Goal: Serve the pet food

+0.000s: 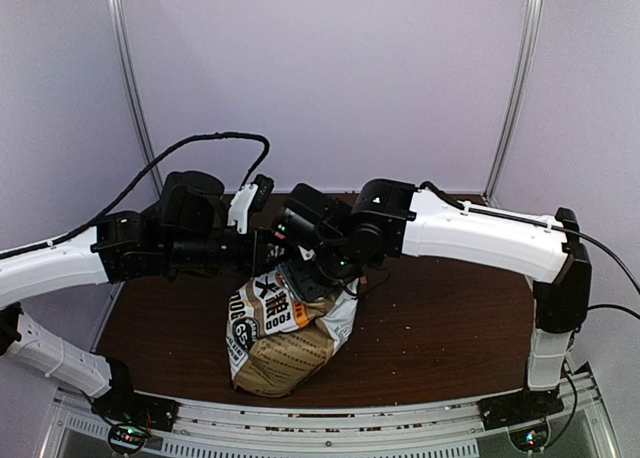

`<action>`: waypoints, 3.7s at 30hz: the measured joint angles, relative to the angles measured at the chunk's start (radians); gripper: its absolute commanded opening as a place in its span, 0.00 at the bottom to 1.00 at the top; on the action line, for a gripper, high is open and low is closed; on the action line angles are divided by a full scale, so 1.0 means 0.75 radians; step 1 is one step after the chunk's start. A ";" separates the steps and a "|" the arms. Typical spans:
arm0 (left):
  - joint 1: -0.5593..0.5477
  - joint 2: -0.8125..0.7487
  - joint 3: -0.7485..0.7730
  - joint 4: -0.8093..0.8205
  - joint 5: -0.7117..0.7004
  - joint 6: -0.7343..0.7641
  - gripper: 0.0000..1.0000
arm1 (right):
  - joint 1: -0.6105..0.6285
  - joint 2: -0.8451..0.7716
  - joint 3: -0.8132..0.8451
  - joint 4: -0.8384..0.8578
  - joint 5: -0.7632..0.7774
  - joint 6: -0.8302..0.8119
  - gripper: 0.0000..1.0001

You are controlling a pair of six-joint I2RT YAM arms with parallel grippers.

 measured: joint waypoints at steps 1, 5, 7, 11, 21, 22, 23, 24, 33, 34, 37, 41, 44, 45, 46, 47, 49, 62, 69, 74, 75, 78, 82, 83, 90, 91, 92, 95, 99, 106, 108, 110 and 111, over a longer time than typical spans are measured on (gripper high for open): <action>0.000 0.000 -0.003 0.004 -0.001 0.000 0.00 | -0.009 -0.003 -0.008 0.011 -0.024 -0.001 0.00; 0.009 0.000 -0.020 0.022 -0.002 0.000 0.00 | -0.047 -0.018 -0.042 0.062 -0.128 -0.002 0.00; 0.011 0.000 -0.020 0.021 -0.002 0.000 0.00 | -0.064 -0.025 -0.060 0.087 -0.176 -0.003 0.00; 0.016 -0.001 -0.023 0.017 -0.004 0.000 0.00 | -0.090 -0.037 -0.089 0.130 -0.263 0.001 0.00; 0.017 -0.006 -0.033 0.000 -0.007 0.000 0.00 | -0.145 -0.086 -0.168 0.215 -0.505 0.048 0.00; 0.017 -0.008 -0.033 -0.002 -0.004 0.000 0.00 | -0.150 -0.096 -0.176 0.223 -0.528 0.057 0.00; 0.017 -0.013 -0.033 -0.005 -0.004 0.000 0.00 | -0.154 -0.108 -0.187 0.232 -0.555 0.068 0.00; 0.017 -0.017 -0.033 -0.007 -0.004 0.000 0.00 | -0.159 -0.122 -0.198 0.244 -0.587 0.079 0.00; 0.017 -0.079 -0.033 -0.027 -0.004 0.000 0.00 | -0.203 -0.295 -0.346 0.366 -0.832 0.251 0.00; 0.017 -0.086 -0.033 -0.029 -0.004 0.000 0.00 | -0.209 -0.313 -0.386 0.398 -0.861 0.283 0.00; 0.017 -0.105 -0.035 -0.036 -0.004 0.000 0.00 | -0.231 -0.401 -0.468 0.472 -0.908 0.366 0.00; 0.017 -0.140 -0.036 -0.061 -0.005 0.000 0.00 | -0.257 -0.523 -0.609 0.598 -0.946 0.503 0.00; 0.017 -0.178 -0.038 -0.090 -0.010 0.001 0.00 | -0.279 -0.610 -0.708 0.699 -0.950 0.609 0.00; 0.017 -0.186 -0.038 -0.095 -0.010 0.001 0.00 | -0.284 -0.628 -0.726 0.721 -0.949 0.633 0.00; 0.017 -0.196 -0.038 -0.102 -0.010 0.001 0.00 | -0.286 -0.645 -0.751 0.752 -0.947 0.661 0.00; 0.017 -0.202 -0.038 -0.106 -0.010 0.001 0.00 | -0.286 -0.661 -0.779 0.782 -0.943 0.685 0.00; 0.017 -0.210 -0.038 -0.111 -0.009 0.002 0.00 | -0.287 -0.683 -0.827 0.841 -0.934 0.737 0.00; 0.020 -0.250 -0.038 -0.152 0.006 0.022 0.00 | -0.288 -0.820 -0.982 1.032 -0.768 0.935 0.00; 0.020 -0.250 -0.038 -0.159 0.006 0.029 0.00 | -0.282 -0.837 -1.015 1.109 -0.719 0.982 0.00; 0.020 -0.258 -0.038 -0.169 -0.026 0.024 0.00 | -0.280 -0.859 -1.058 1.167 -0.719 1.015 0.00; 0.020 -0.263 -0.038 -0.173 -0.031 0.020 0.00 | -0.280 -0.869 -1.070 1.181 -0.719 1.020 0.00; 0.027 -0.289 -0.047 -0.190 -0.045 0.009 0.00 | -0.280 -0.903 -1.101 1.219 -0.719 1.049 0.00; 0.038 -0.317 -0.055 -0.213 -0.052 0.002 0.00 | -0.280 -0.956 -1.174 1.278 -0.720 1.096 0.00; 0.038 -0.319 -0.055 -0.216 -0.052 0.002 0.00 | -0.280 -0.961 -1.181 1.284 -0.720 1.102 0.00; 0.044 -0.317 -0.055 -0.218 -0.051 -0.002 0.00 | -0.280 -0.983 -1.195 1.331 -0.731 1.150 0.00; 0.044 -0.315 -0.055 -0.218 -0.051 -0.002 0.00 | -0.280 -0.988 -1.199 1.339 -0.734 1.155 0.00; 0.044 -0.313 -0.055 -0.217 -0.051 -0.002 0.00 | -0.280 -0.993 -1.200 1.343 -0.738 1.160 0.00; 0.049 -0.306 -0.055 -0.213 -0.050 -0.007 0.00 | -0.280 -1.008 -1.200 1.361 -0.746 1.176 0.00; 0.069 -0.300 -0.055 -0.211 -0.041 -0.021 0.00 | -0.280 -1.036 -1.209 1.414 -0.759 1.216 0.00; 0.100 -0.287 -0.055 -0.202 -0.002 -0.030 0.00 | -0.281 -1.048 -1.225 1.525 -0.766 1.268 0.00; 0.109 -0.284 -0.055 -0.200 0.011 -0.030 0.00 | -0.282 -1.048 -1.225 1.543 -0.764 1.273 0.00; 0.127 -0.284 -0.055 -0.200 0.029 -0.031 0.00 | -0.288 -1.049 -1.225 1.562 -0.753 1.281 0.00; 0.135 -0.284 -0.055 -0.200 0.038 -0.031 0.00 | -0.292 -1.049 -1.225 1.572 -0.749 1.285 0.00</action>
